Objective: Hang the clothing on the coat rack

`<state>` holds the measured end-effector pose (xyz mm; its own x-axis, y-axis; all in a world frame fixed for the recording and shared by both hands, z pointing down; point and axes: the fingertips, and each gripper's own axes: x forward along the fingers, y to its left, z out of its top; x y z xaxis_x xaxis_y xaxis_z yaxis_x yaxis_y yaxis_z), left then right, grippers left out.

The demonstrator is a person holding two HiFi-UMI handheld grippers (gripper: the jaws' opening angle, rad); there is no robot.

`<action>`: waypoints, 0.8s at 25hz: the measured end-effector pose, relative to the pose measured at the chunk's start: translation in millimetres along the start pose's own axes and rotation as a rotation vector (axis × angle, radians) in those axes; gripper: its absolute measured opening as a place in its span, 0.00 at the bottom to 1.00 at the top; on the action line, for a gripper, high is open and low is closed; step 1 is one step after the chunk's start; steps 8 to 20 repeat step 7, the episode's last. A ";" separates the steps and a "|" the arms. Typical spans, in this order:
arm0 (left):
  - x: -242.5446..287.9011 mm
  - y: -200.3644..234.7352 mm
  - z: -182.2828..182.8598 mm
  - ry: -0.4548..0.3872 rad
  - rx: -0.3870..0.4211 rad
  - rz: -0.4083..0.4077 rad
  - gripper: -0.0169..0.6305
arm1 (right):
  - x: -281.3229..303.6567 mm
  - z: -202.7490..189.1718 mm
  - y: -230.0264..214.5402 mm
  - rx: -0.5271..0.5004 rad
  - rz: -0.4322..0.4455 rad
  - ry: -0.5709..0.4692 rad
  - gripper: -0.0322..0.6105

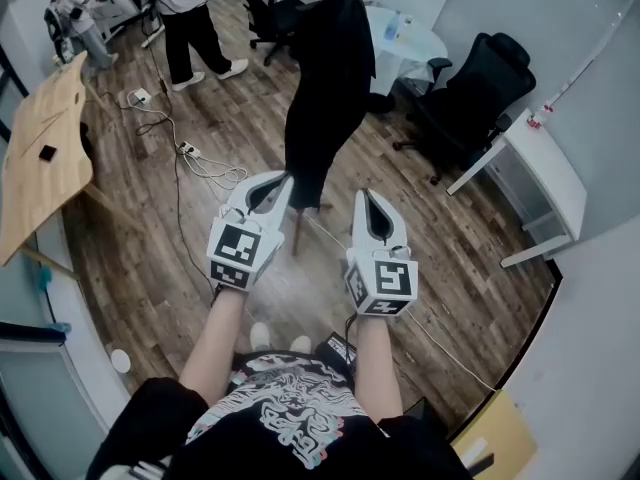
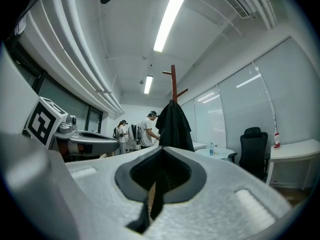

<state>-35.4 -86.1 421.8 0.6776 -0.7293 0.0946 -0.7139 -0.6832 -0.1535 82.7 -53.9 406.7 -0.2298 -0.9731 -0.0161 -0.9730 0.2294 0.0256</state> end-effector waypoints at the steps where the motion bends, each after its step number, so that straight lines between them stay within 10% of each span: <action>1: 0.7 0.5 -0.2 0.000 0.001 0.000 0.01 | 0.6 -0.3 -0.3 -0.001 0.000 0.000 0.05; 20: 3.8 2.6 -3.1 0.005 -0.009 0.001 0.01 | 1.7 -1.8 -3.3 0.004 0.001 0.003 0.05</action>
